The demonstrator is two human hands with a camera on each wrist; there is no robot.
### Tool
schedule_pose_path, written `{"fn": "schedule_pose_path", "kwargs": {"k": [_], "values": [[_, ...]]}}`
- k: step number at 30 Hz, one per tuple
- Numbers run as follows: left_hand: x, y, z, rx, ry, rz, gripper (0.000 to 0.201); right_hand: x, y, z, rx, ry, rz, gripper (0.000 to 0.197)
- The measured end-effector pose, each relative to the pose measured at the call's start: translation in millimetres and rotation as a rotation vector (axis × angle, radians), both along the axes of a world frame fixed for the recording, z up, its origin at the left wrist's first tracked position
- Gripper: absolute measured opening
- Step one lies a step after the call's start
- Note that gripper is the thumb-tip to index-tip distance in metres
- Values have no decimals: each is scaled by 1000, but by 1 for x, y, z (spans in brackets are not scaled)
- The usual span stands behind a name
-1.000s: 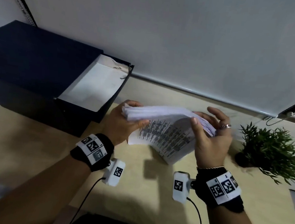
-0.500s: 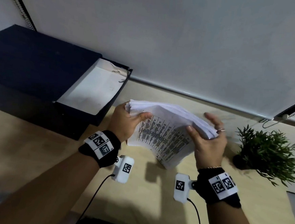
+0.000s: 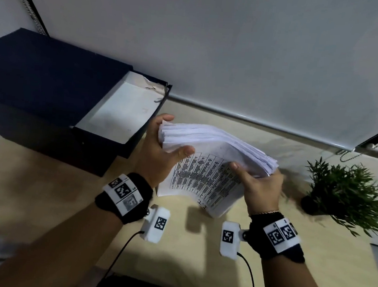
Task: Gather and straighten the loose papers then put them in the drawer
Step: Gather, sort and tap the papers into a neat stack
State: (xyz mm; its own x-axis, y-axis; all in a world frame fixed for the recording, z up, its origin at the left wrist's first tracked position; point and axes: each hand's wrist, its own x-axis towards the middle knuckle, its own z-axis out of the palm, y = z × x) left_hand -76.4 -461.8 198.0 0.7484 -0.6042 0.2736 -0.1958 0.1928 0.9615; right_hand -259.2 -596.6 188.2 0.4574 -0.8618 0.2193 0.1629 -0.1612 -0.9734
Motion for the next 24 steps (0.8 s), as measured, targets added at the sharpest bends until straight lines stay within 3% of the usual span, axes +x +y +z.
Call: {"fn": "schedule_pose_path", "kwargs": {"k": [5, 8, 13, 16, 20, 22, 24], "values": [[-6, -6, 14, -64, -8, 174, 22, 1, 3, 2, -6, 27, -19, 40], [-3, -12, 21, -47, -15, 248, 12, 1, 3, 3, -15, 24, -2, 40], [3, -15, 21, -54, 30, 148, 25, 1, 0, 1, -11, 2, -29, 58], [8, -10, 19, -67, 47, 74, 31, 0, 1, 1, 4, 14, -24, 59], [16, 0, 6, -15, 16, -114, 82, 1, -1, -2, 37, 47, -39, 34], [14, 1, 2, 75, -42, -83, 81, 3, -2, 0, 28, 40, -40, 33], [11, 2, 5, 83, -123, -19, 67, 4, -1, 5, 24, 6, -55, 37]]}}
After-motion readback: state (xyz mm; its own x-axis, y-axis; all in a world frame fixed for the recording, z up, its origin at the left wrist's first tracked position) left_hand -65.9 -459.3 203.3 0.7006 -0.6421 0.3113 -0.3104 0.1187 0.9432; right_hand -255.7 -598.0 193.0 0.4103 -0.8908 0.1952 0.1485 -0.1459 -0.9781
